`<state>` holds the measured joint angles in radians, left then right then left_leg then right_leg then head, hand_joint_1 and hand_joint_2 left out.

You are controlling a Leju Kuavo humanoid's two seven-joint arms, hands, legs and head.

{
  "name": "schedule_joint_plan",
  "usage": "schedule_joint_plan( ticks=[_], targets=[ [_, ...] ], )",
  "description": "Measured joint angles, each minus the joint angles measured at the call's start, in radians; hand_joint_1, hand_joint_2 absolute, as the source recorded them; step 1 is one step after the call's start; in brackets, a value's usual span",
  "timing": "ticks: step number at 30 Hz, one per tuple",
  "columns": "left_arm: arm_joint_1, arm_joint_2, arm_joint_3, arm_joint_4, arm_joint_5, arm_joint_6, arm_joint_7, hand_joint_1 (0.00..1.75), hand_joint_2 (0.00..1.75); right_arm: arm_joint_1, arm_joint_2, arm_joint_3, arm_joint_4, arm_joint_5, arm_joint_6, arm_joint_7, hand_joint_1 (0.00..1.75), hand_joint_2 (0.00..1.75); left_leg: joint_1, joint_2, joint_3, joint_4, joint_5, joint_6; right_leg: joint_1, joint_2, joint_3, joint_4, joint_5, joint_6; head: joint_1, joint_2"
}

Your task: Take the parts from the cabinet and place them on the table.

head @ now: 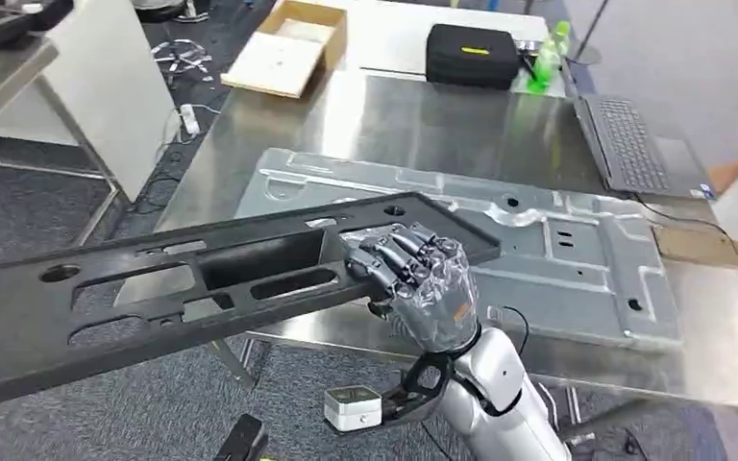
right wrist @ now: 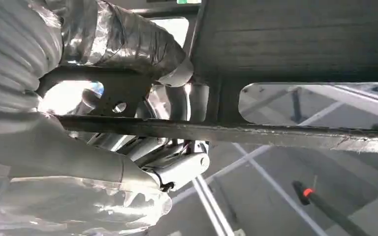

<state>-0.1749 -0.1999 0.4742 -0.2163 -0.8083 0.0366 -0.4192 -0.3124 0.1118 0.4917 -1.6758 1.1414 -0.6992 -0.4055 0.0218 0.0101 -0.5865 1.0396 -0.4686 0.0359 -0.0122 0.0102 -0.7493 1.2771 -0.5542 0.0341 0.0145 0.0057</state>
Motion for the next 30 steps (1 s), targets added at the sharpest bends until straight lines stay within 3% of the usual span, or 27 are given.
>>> schedule_joint_plan(
  ticks=[1,2,3,5,6,7,10,11,12,13,15,16,17,18,20,21,22,25,27,28,30],
  targets=[
    [0.001,0.001,0.001,0.000,0.000,0.001,0.000,0.00,0.00,0.001,0.000,0.000,0.002,-0.001,0.000,0.001,1.75,1.75,-0.001,0.014,0.000,0.000,-0.001,0.001,-0.002,-0.002,-0.022,0.041,-0.008,0.001,0.000,0.000],
    [0.002,0.001,0.001,0.000,0.000,0.002,0.000,0.00,0.00,0.001,0.000,0.000,0.003,-0.003,0.000,0.002,1.75,1.75,-0.001,0.017,0.000,0.000,-0.002,0.000,-0.003,-0.005,-0.022,0.039,0.004,0.002,0.000,0.000],
    [-0.001,0.001,0.001,0.000,0.000,0.005,0.000,0.00,0.00,0.001,0.000,0.000,0.004,-0.008,0.000,0.007,1.75,1.75,-0.001,0.025,0.001,0.000,-0.003,-0.002,-0.003,-0.007,0.004,-0.010,0.040,0.000,0.000,0.000],
    [-0.005,0.000,0.001,0.000,0.000,0.012,0.000,0.00,0.00,0.001,0.000,-0.004,0.004,-0.027,0.000,0.028,1.75,1.75,-0.001,0.033,0.005,0.000,-0.005,-0.005,-0.001,-0.014,0.095,-0.173,0.119,-0.012,0.000,0.000],
    [-0.006,-0.002,0.001,0.000,-0.001,0.013,0.001,0.00,0.00,-0.004,0.000,-0.005,0.007,-0.044,0.000,0.044,1.75,1.75,-0.001,0.035,0.006,-0.001,-0.006,-0.006,0.004,-0.023,0.122,-0.230,0.114,-0.018,0.000,0.000],
    [-0.006,-0.002,0.001,0.000,-0.001,0.016,0.001,0.00,0.00,-0.009,0.000,-0.005,0.012,-0.054,0.000,0.055,1.75,1.75,-0.007,0.035,0.004,0.001,-0.007,-0.013,0.011,-0.023,0.127,-0.240,0.113,-0.022,0.000,0.000],
    [-0.006,-0.002,0.002,0.000,0.000,0.016,0.002,0.00,0.00,-0.012,-0.001,-0.005,0.022,-0.068,0.001,0.078,1.75,1.75,-0.004,0.040,0.010,-0.011,-0.003,-0.031,0.014,-0.018,0.125,-0.241,0.112,-0.030,0.000,0.000],
    [-0.006,-0.002,0.002,0.000,0.001,0.014,0.002,0.00,0.00,-0.015,-0.001,-0.004,0.028,-0.078,0.003,0.098,1.75,1.75,-0.009,0.041,0.008,-0.011,-0.009,-0.038,0.001,-0.017,0.137,-0.262,0.121,-0.040,-0.002,0.000],
    [-0.007,-0.001,0.002,0.000,0.002,0.012,0.002,0.00,0.00,-0.022,-0.002,-0.002,0.036,-0.093,0.007,0.123,1.75,1.75,-0.004,0.022,0.006,0.009,-0.024,-0.041,0.003,-0.016,0.144,-0.272,0.124,-0.043,-0.001,0.000],
    [-0.007,-0.001,0.002,0.000,0.002,0.009,0.002,0.00,0.00,-0.039,-0.006,0.001,0.051,-0.122,0.020,0.155,1.75,1.75,-0.002,0.009,-0.018,0.062,-0.056,-0.042,0.002,-0.016,0.146,-0.272,0.125,-0.051,-0.003,0.000],
    [-0.003,0.000,0.002,0.000,0.002,0.004,0.003,0.00,0.00,-0.071,-0.018,0.005,0.084,-0.192,0.051,0.196,1.75,1.75,-0.002,-0.001,-0.093,0.212,-0.120,-0.045,0.005,-0.009,0.145,-0.270,0.124,-0.053,-0.003,0.000],
    [-0.001,0.000,0.002,0.000,-0.001,0.001,0.005,0.00,0.00,-0.084,-0.028,0.004,0.107,-0.227,0.065,0.204,1.75,1.75,-0.002,-0.001,-0.123,0.265,-0.132,-0.047,0.006,-0.007,0.144,-0.269,0.123,-0.054,-0.002,0.000],
    [0.001,0.000,0.002,0.000,-0.002,-0.003,0.006,0.00,0.00,-0.096,-0.039,0.000,0.129,-0.253,0.074,0.206,1.75,1.75,-0.002,-0.001,-0.133,0.276,-0.120,-0.047,0.006,-0.002,0.144,-0.266,0.122,-0.054,-0.002,0.000],
    [0.001,0.001,0.002,0.000,-0.007,-0.004,0.008,0.00,0.00,-0.110,-0.048,-0.003,0.148,-0.263,0.079,0.205,1.75,1.75,-0.002,-0.001,-0.121,0.241,-0.086,-0.048,0.006,0.002,0.143,-0.261,0.120,-0.053,-0.003,0.000],
    [-0.002,0.003,0.002,0.000,-0.011,-0.008,0.010,0.00,0.00,-0.144,-0.063,-0.010,0.186,-0.273,0.103,0.203,1.75,1.75,-0.001,-0.002,-0.052,0.088,0.008,-0.045,0.004,0.010,0.142,-0.245,0.111,-0.047,-0.003,0.000],
    [-0.004,0.004,0.001,0.000,-0.015,-0.011,0.011,0.00,0.00,-0.162,-0.071,-0.015,0.206,-0.275,0.114,0.203,1.75,1.75,0.000,-0.007,-0.028,0.028,0.016,-0.041,0.004,0.012,0.138,-0.235,0.104,-0.042,-0.002,0.000],
    [-0.007,0.003,0.000,0.000,-0.019,-0.016,0.012,0.00,0.00,-0.181,-0.081,-0.022,0.223,-0.277,0.125,0.202,1.75,1.75,-0.005,-0.011,-0.018,0.013,0.006,-0.039,0.013,0.013,0.128,-0.222,0.101,-0.035,-0.003,0.000],
    [-0.006,0.003,-0.002,0.000,-0.022,-0.024,0.013,0.00,0.00,-0.219,-0.108,-0.036,0.272,-0.281,0.160,0.197,1.75,1.75,-0.011,-0.011,-0.029,0.020,0.010,-0.020,0.007,0.014,0.125,-0.229,0.107,-0.021,-0.002,0.000],
    [-0.009,0.001,-0.005,0.000,-0.023,-0.024,0.012,0.00,0.00,-0.235,-0.122,-0.042,0.297,-0.281,0.165,0.195,1.75,1.75,-0.003,-0.010,-0.026,0.008,0.018,-0.006,0.004,0.005,0.120,-0.212,0.093,-0.010,-0.001,0.000],
    [-0.011,0.001,-0.006,0.000,-0.023,-0.024,0.012,0.00,0.00,-0.243,-0.128,-0.044,0.306,-0.281,0.165,0.195,1.75,1.75,-0.002,-0.009,-0.026,0.007,0.019,-0.001,0.004,-0.001,0.101,-0.172,0.064,-0.006,-0.001,0.000],
    [-0.011,0.001,-0.008,0.000,-0.023,-0.024,0.013,0.00,0.00,-0.252,-0.135,-0.047,0.322,-0.281,0.166,0.191,1.75,1.75,-0.003,-0.006,-0.026,0.008,0.018,0.001,0.001,-0.003,0.025,-0.014,-0.011,0.002,-0.002,0.000]
  ],
)
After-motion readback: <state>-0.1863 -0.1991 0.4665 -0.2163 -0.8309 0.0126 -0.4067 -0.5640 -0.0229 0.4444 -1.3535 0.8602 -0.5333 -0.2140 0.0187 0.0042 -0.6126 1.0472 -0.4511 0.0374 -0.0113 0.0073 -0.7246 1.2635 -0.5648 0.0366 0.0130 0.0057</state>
